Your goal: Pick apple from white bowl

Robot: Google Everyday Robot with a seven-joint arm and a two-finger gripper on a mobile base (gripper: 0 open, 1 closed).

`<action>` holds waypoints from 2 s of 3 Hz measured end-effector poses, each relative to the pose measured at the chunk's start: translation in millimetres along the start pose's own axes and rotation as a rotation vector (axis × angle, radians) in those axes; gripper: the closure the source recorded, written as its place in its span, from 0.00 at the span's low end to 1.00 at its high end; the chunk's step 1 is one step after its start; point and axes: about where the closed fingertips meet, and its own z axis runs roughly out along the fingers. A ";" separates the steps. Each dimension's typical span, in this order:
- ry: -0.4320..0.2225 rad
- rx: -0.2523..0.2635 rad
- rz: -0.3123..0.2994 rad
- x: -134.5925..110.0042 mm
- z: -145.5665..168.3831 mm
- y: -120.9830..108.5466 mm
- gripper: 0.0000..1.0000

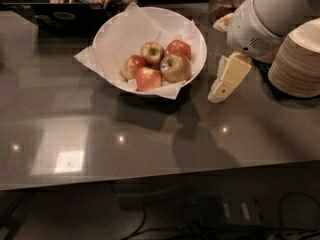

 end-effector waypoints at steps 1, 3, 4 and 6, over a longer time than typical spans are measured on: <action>-0.099 0.018 0.009 -16.3 8.4 -9.3 0.00; -0.255 0.012 0.006 -35.6 23.4 -13.6 0.05; -0.288 0.010 0.000 -42.2 27.1 -13.8 0.19; -0.294 0.024 0.009 -39.2 39.1 -18.7 0.22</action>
Offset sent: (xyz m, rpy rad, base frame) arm 0.0295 0.0375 0.0018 0.2964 -0.0730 0.0791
